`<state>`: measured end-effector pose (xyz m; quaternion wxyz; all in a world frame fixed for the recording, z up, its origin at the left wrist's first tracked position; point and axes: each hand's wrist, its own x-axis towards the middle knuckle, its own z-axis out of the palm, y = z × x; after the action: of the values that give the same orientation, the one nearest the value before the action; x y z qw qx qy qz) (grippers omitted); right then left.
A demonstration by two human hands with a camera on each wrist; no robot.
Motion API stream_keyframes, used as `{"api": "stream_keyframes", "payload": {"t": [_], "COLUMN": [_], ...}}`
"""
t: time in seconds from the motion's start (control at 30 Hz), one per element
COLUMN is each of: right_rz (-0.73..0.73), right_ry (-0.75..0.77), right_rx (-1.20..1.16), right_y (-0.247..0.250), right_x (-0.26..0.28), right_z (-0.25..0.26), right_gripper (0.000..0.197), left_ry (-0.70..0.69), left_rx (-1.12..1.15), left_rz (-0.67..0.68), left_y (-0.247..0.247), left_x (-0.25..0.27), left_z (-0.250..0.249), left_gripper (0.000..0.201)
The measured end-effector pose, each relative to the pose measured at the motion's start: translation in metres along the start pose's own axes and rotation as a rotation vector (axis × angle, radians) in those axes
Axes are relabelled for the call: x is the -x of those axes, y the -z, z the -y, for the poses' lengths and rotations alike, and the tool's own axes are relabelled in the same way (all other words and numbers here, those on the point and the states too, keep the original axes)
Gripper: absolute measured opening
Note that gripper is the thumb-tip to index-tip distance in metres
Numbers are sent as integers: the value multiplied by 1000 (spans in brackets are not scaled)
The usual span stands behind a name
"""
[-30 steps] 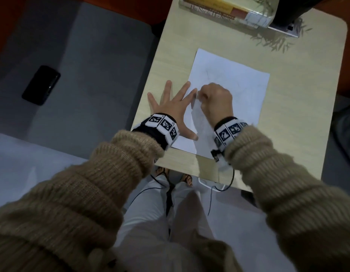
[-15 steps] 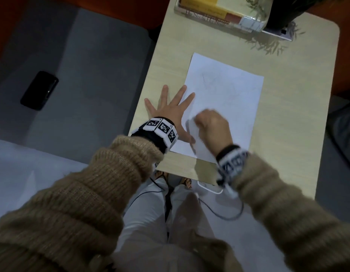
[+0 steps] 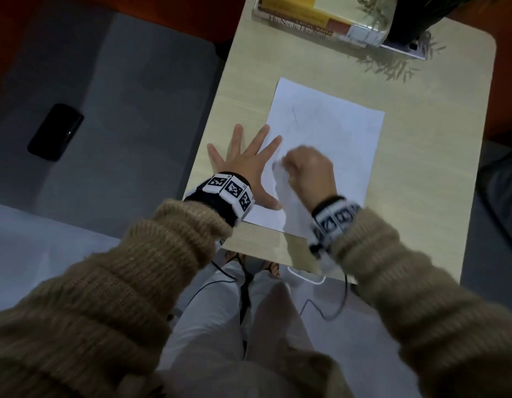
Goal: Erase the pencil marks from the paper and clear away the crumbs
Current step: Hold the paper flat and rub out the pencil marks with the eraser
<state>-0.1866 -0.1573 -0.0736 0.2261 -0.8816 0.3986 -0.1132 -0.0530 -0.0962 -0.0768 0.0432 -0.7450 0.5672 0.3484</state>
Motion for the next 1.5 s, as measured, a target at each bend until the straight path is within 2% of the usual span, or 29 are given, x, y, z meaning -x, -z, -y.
{"api": "stream_keyframes", "payload": {"t": [0.07, 0.1, 0.17, 0.27, 0.3, 0.37, 0.47, 0.53, 0.63, 0.7, 0.8, 0.87, 1.0, 1.13, 1.23, 1.3, 1.4, 1.5], "right_rz": [-59, -79, -114, -26, 9, -43, -115, -128, -40, -28, -140, -148, -16, -54, 80, 92, 39, 107], "right_ry": [-67, -82, -18, 52, 34, -58, -132, -57, 42, 1, -107, -86, 32, -91, -75, -72, -72, 29], "right_rx": [58, 46, 5, -50, -40, 19, 52, 52, 13, 2, 52, 47, 32, 71, 138, 127, 91, 35], "right_y": [2, 1, -4, -9, -7, -2, 3, -1, -9, -3, 8, 5, -7, 7, 15, 17, 10, 1], "right_x": [-36, -38, -7, 43, 36, -3, -39, -8, 46, 26, -28, -19, 46, -11, -34, -30, -3, 42], "right_z": [-8, -9, -1, 7, 4, -11, -25, -13, 2, -7, -26, -22, -1, -19, -22, -20, -11, 4], "right_gripper": [17, 16, 26, 29, 23, 11, 11, 12, 12, 14, 11, 12, 10, 13, 12, 11, 11, 25], "left_ry": [1, 1, 1, 7, 8, 9, 14, 9, 2, 9, 3, 4, 2, 7, -43, -65, -38, -30], "left_rx": [1, -1, -2, -6, -8, -8, -21, -12, -10, -16, -13, -9, -14, -15, -51, -67, -41, -28], "left_rz": [3, 1, -4, -2, 1, 15, 11, 16, 2, 6, 10, 13, -4, 5, -24, -25, 7, 10], "left_y": [-1, -1, -2, -3, -1, 1, -1, -1, -2, 1, 0, 0, -2, 2, 4, 3, 0, -2], "left_x": [0, 1, 1, 1, 1, 0, 1, 1, 1, 1, 2, 2, 2, 2, 0, -2, -5, -6], "left_z": [0, 0, 0, 0, 0, -1, 0, -1, 0, -1, -1, 0, 0, -3, -12, -17, -19, -18], "left_gripper": [131, 131, 132, 132, 132, 132, 132, 132, 132, 132, 132, 132, 132, 131, 128, 127, 132, 132]}}
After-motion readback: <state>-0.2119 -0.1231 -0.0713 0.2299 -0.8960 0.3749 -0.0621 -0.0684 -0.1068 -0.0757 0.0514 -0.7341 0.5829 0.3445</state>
